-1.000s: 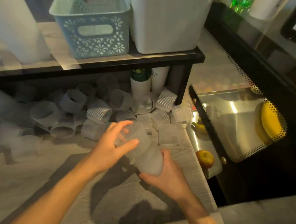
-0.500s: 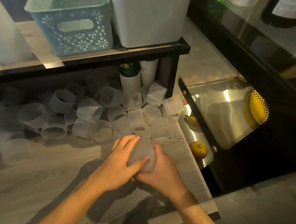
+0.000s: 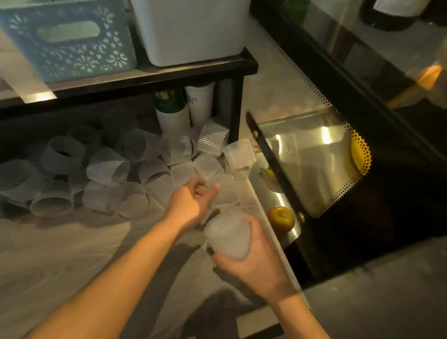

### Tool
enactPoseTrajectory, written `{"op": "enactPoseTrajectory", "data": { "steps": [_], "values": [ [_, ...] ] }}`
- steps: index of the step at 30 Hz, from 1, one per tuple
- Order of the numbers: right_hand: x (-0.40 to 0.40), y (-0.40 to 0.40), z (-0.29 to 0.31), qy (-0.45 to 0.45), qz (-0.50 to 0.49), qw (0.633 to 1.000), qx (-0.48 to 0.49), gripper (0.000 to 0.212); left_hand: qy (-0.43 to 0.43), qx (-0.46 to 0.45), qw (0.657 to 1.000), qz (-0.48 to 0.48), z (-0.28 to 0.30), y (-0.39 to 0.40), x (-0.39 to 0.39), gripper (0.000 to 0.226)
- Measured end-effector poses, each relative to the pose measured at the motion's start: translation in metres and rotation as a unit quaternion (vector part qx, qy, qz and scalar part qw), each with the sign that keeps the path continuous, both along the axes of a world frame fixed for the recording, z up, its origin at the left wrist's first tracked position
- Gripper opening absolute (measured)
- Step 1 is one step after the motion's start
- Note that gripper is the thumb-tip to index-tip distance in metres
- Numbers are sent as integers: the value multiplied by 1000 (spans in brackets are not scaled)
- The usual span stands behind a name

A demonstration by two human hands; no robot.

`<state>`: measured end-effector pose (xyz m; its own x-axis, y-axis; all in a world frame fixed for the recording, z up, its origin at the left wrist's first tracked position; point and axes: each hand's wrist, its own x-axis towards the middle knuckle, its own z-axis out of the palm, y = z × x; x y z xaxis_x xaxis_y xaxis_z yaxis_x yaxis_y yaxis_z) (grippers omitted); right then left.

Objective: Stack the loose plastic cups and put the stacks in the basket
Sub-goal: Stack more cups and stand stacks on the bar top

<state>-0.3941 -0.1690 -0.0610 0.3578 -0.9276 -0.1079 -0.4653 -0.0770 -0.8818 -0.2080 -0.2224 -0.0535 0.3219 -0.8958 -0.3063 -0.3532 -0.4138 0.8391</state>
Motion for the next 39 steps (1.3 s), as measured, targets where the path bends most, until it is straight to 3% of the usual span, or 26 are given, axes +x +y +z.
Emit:
{"op": "enactPoseTrajectory", "data": {
  "steps": [4,6,8,14,17,22,26,28,32,36,39],
  "values": [
    [-16,0,1,10,-19,999,38,87,-167,89,981,-39,-3,-31,-13,75],
    [-21,-1,-1,36,-25,998,42,88,-249,81,963,-66,-6,-37,-18,77],
    [-23,0,-2,54,-23,997,51,88,-279,71,955,-74,-11,-39,-21,73],
    [-26,-2,-2,-16,-63,992,112,82,-209,72,974,-51,-18,-46,-27,63],
    [-25,-3,1,-59,-59,987,137,77,-132,38,989,-53,-15,-34,-18,58],
    [-16,-5,4,-30,-23,992,124,80,19,-28,999,-4,1,7,16,51],
    [-1,-3,8,7,15,995,96,82,168,-84,979,79,15,44,44,73],
    [9,-1,9,10,33,996,84,86,196,-102,972,75,22,63,54,69],
    [30,3,13,42,72,995,64,89,210,-128,969,7,36,93,68,45],
    [48,6,29,90,144,985,13,97,65,-150,984,-70,42,109,74,60],
    [59,9,40,98,187,977,-10,94,13,-182,980,-86,47,117,79,60]
  ]
}}
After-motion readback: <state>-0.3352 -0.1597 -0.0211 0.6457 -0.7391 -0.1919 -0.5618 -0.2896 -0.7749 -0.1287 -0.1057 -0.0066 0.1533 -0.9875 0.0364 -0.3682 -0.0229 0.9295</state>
